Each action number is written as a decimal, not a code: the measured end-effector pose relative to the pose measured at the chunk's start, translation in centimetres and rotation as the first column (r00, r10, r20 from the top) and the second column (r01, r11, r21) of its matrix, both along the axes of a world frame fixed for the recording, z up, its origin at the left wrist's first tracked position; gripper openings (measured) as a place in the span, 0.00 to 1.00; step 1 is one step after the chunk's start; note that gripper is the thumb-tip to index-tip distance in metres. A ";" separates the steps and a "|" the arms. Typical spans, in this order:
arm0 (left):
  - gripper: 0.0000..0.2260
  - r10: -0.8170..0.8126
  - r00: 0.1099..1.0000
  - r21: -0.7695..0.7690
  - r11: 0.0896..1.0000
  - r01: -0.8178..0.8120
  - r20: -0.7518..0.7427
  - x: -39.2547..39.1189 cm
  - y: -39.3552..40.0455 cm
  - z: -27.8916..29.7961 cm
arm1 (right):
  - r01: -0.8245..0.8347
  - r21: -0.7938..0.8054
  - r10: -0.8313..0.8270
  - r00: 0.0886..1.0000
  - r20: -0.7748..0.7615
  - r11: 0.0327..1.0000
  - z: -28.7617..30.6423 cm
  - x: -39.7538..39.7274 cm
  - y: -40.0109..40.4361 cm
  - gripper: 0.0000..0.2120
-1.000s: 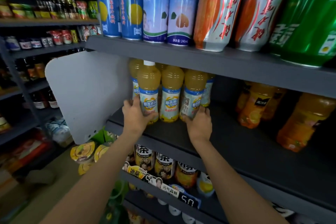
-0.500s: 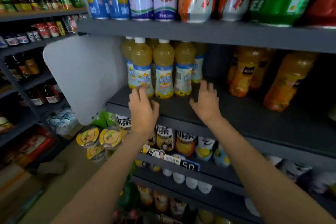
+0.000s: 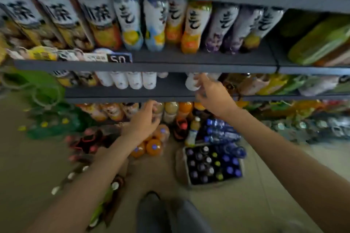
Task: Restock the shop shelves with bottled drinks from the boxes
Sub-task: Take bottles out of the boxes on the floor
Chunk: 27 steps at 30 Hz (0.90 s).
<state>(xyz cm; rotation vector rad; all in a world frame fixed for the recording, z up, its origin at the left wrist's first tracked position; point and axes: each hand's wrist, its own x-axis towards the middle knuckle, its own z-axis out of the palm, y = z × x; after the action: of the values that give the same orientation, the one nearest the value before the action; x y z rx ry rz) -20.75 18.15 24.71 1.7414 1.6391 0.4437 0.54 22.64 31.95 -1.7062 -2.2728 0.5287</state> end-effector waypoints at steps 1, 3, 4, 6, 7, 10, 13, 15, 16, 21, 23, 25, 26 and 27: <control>0.19 0.009 1.000 -0.046 0.999 -0.009 -0.003 0.7 -0.1 -1.4 | 0.048 -0.094 -0.045 0.998 0.040 0.994 -2.5 1.6 -0.7 0.18; 0.18 0.039 0.999 -0.151 0.988 -0.037 0.010 2.3 -0.1 -4.2 | 0.173 -0.298 -0.143 0.982 0.120 0.939 -7.3 4.6 -2.2 0.20; 0.17 0.052 0.998 -0.207 0.977 -0.047 0.021 3.2 -0.1 -5.9 | 0.235 -0.383 -0.187 0.970 0.157 0.893 -9.6 6.0 -2.9 0.20; 0.15 0.078 0.997 -0.329 0.942 -0.065 0.024 5.1 -0.7 -9.6 | 0.310 -0.530 -0.218 0.948 0.230 0.789 -14.0 8.6 -4.5 0.20; 0.15 0.076 0.997 -0.382 0.922 -0.068 0.006 6.0 -1.2 -11.2 | 0.321 -0.588 -0.200 0.944 0.263 0.743 -16.2 9.7 -5.2 0.20; 0.18 0.060 0.996 -0.478 0.874 -0.084 -0.066 8.8 -2.5 -16.2 | 0.357 -0.694 -0.193 0.932 0.306 0.625 -22.8 12.6 -6.6 0.21; 0.15 0.067 0.991 -0.422 0.900 -0.111 -0.117 11.5 -1.6 -22.1 | 0.291 -0.699 -0.156 0.955 0.252 0.654 -30.5 14.6 -5.1 0.24; 0.16 0.091 0.990 -0.422 0.897 -0.127 -0.106 13.8 -0.2 -26.2 | 0.255 -0.672 -0.132 0.964 0.230 0.695 -35.8 15.5 -2.7 0.26; 0.16 0.109 0.989 -0.422 0.896 -0.139 -0.096 14.8 0.3 -28.0 | 0.236 -0.654 -0.124 0.969 0.213 0.719 -38.2 15.6 -1.5 0.27; 0.15 0.130 0.990 -0.408 0.902 -0.144 -0.062 18.4 -0.8 -36.4 | 0.177 -0.470 -0.110 0.980 0.167 0.865 -48.4 14.1 4.3 0.30; 0.15 0.117 0.992 -0.430 0.894 -0.128 -0.051 18.6 -2.5 -38.5 | 0.172 -0.432 -0.096 0.976 0.193 0.885 -51.5 13.0 5.8 0.26; 0.15 0.141 0.989 -0.454 0.879 -0.143 -0.040 17.9 -4.0 -39.6 | 0.220 -0.403 -0.113 0.955 0.273 0.888 -53.6 12.0 6.5 0.25; 0.15 0.164 0.986 -0.465 0.870 -0.165 -0.042 17.5 -4.7 -39.9 | 0.273 -0.401 -0.162 0.944 0.288 0.875 -54.0 11.7 6.5 0.24; 0.15 0.192 0.980 -0.474 0.859 -0.193 -0.051 16.8 -5.3 -40.0 | 0.320 -0.383 -0.213 0.931 0.296 0.867 -54.3 11.5 6.5 0.24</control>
<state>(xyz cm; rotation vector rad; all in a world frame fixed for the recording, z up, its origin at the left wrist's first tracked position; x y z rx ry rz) -3.91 12.83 -15.29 1.2159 1.7512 0.1059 12.03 29.19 -22.38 -2.3788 -2.1240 0.8414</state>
